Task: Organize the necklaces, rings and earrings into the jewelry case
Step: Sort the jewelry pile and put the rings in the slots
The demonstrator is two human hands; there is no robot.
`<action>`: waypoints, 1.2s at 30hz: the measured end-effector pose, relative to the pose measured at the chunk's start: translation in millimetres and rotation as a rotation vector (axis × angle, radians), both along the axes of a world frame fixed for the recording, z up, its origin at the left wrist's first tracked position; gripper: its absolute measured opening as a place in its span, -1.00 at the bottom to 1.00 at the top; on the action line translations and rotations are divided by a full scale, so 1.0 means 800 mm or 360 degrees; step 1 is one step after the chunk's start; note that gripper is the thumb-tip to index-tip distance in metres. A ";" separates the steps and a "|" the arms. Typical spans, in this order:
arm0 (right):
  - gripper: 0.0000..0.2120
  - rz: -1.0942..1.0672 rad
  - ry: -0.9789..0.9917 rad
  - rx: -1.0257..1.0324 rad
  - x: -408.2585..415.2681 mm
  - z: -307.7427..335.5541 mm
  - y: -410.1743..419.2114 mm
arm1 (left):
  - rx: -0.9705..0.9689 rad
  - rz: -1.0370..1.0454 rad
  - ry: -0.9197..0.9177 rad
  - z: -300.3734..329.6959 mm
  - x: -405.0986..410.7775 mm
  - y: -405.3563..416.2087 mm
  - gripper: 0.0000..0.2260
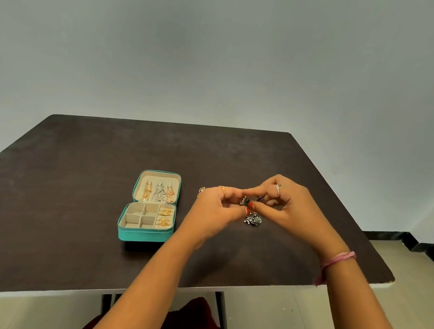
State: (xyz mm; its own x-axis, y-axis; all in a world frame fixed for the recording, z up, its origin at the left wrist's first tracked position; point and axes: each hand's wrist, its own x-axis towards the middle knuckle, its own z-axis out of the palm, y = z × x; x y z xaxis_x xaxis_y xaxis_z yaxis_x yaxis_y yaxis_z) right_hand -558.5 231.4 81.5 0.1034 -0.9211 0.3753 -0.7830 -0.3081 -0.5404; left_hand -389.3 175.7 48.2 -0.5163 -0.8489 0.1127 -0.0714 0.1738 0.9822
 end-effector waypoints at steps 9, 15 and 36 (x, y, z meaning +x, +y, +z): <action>-0.76 0.0069 0.0582 -0.0187 0.008 -0.002 -0.004 | -0.0058 0.0116 -0.0151 0.003 0.001 -0.006 -0.67; -0.85 -0.0206 0.0262 -0.0062 0.016 -0.010 -0.009 | -0.0035 0.0186 -0.0074 -0.006 -0.001 0.000 -0.70; -0.79 -0.0123 -0.1986 0.0907 0.020 -0.011 -0.003 | 0.0570 0.0388 0.0524 -0.020 -0.009 0.004 -0.88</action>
